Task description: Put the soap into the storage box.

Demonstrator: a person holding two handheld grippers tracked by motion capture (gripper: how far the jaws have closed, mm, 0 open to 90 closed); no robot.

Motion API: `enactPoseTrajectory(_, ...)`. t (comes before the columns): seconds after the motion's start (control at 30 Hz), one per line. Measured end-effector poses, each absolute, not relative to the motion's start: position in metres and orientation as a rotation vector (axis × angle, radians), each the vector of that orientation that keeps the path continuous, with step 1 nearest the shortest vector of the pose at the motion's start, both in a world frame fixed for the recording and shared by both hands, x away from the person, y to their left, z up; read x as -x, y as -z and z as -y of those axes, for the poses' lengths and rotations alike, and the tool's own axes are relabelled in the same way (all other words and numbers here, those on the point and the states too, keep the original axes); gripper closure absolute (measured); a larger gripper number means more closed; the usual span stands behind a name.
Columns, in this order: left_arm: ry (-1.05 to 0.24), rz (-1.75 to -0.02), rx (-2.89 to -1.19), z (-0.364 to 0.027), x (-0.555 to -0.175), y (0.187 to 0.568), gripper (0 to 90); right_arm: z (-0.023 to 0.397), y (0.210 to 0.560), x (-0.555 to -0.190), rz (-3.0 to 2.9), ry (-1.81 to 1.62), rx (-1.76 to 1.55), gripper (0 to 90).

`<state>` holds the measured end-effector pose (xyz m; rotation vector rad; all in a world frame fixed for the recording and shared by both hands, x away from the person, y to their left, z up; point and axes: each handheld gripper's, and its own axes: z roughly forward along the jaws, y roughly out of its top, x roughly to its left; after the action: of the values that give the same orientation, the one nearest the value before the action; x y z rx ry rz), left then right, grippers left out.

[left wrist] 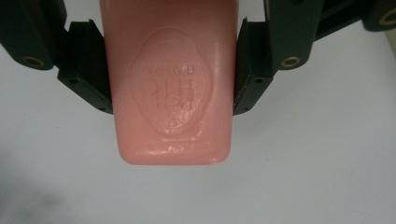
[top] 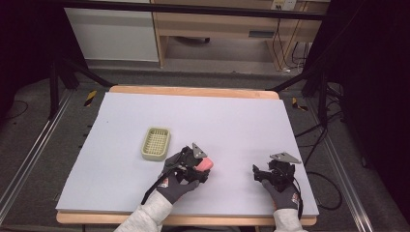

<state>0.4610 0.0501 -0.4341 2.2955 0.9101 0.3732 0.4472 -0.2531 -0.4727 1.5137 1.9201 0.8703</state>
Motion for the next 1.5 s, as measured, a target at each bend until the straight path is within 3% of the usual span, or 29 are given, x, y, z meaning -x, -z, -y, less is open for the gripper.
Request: enactPoseTrajectory(1.5, -0.441, -1.105, -2.11, -0.137, -0.475, 0.405, 37.1, 0.252, 0.472, -0.446, -1.906, -0.871, -1.505, 8.8)
